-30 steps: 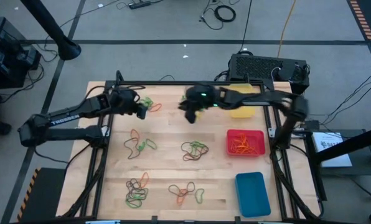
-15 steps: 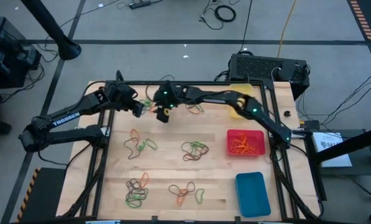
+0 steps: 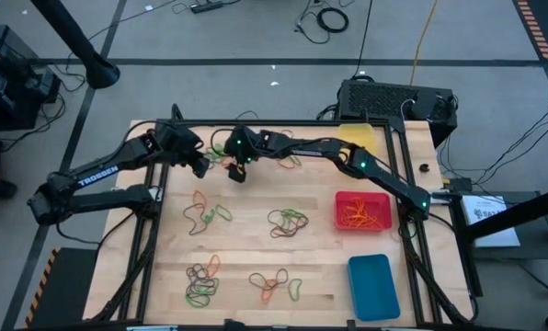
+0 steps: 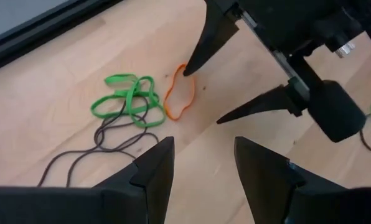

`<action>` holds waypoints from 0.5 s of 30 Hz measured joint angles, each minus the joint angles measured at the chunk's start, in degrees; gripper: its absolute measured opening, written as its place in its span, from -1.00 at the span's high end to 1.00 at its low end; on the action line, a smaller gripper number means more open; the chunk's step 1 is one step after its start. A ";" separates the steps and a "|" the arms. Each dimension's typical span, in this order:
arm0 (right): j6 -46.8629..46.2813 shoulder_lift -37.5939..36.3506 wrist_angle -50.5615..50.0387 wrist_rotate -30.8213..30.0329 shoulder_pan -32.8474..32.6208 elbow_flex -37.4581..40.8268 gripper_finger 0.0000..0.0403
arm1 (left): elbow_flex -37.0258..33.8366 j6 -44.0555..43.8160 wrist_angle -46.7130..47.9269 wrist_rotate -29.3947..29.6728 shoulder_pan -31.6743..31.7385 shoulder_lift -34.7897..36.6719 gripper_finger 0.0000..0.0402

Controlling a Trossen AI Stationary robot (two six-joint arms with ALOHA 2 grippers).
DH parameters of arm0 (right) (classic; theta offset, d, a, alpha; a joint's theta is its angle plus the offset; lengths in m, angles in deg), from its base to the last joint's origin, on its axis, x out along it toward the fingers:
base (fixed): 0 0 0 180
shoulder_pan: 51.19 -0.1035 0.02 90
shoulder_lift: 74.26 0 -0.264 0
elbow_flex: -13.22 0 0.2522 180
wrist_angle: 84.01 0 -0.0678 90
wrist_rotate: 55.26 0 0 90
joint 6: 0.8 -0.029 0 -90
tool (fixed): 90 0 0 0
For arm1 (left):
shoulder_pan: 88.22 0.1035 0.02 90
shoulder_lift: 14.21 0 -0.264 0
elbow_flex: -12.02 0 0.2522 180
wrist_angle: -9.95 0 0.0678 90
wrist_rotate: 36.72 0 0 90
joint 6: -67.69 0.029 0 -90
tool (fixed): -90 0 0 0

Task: Sort rubber bands into baskets
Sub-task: Put the orange rubber band into the red bin

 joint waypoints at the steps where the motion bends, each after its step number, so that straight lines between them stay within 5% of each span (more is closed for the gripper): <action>1: -0.06 0.02 0.65 -0.18 -0.02 0.01 -0.41 | -0.32 -0.13 -0.28 -0.01 0.00 0.00 0.13; 10: -11.53 0.36 3.15 -1.43 -0.56 0.02 -0.26 | -1.47 -0.27 -0.39 -0.42 -0.02 -0.11 0.13; 15: -14.47 4.68 5.81 -7.52 -1.64 0.04 -0.17 | -1.47 -0.24 -0.60 -0.50 -0.04 -0.23 0.13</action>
